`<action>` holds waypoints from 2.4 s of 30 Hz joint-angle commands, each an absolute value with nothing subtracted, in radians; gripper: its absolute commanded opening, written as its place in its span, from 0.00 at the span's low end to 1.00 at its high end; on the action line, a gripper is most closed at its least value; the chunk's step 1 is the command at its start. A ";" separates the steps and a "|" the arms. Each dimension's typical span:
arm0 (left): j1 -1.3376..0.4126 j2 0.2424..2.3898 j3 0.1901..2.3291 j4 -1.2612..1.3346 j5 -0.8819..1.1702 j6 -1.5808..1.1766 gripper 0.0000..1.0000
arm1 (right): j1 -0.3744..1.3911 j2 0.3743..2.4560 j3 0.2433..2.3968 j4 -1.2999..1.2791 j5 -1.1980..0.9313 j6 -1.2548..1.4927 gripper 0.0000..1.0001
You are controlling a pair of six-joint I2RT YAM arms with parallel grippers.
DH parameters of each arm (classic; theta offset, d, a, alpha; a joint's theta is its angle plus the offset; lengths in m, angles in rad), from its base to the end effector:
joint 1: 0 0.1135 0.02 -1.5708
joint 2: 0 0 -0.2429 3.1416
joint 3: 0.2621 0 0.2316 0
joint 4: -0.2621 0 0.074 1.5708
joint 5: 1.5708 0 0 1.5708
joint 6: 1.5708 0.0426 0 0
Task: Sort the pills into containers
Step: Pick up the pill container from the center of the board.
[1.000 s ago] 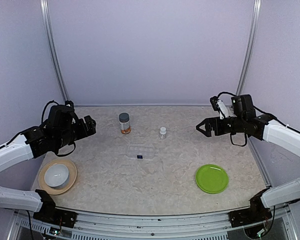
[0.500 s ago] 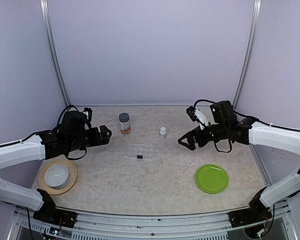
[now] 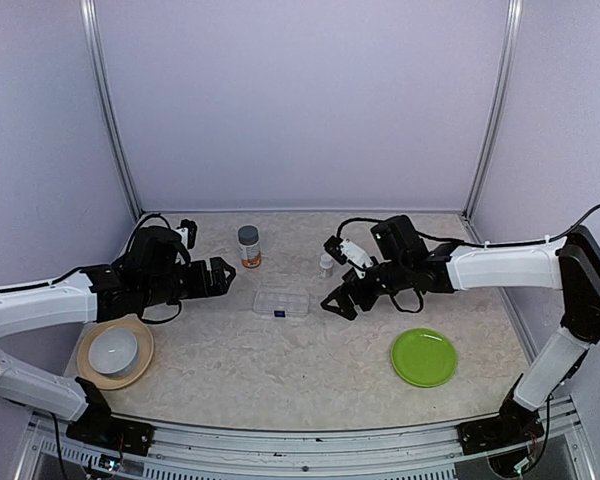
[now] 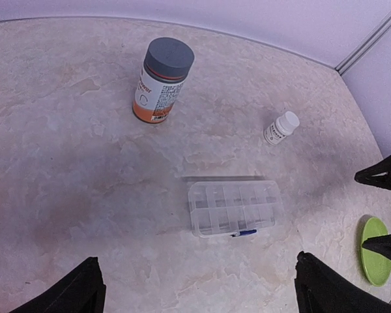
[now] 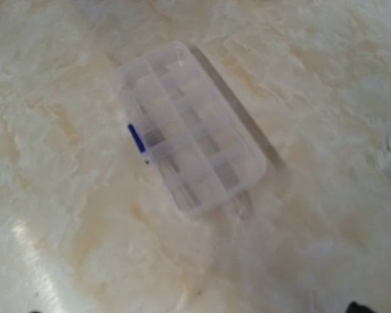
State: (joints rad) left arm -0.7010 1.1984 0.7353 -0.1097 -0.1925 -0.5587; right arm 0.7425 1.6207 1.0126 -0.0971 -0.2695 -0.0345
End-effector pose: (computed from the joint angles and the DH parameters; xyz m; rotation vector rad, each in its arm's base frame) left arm 0.2008 -0.1588 0.2307 0.0405 2.1787 -0.5288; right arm 0.2411 0.2366 0.2030 -1.0189 2.1037 0.6703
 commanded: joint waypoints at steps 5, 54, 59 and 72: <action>-0.716 1.184 0.700 -0.062 -0.168 -0.560 0.99 | 0.777 1.742 1.109 -0.044 -0.262 -0.128 1.00; -0.719 1.143 0.664 -0.014 -0.100 -0.589 0.99 | 0.782 2.126 1.459 -0.193 -0.297 -0.465 1.00; -0.719 1.152 0.666 -0.008 -0.094 -0.588 0.99 | 0.782 2.146 1.469 -0.188 -0.289 -0.475 1.00; -0.719 1.151 0.666 -0.006 -0.091 -0.581 0.99 | 0.782 2.217 1.529 -0.237 -0.349 -0.517 0.98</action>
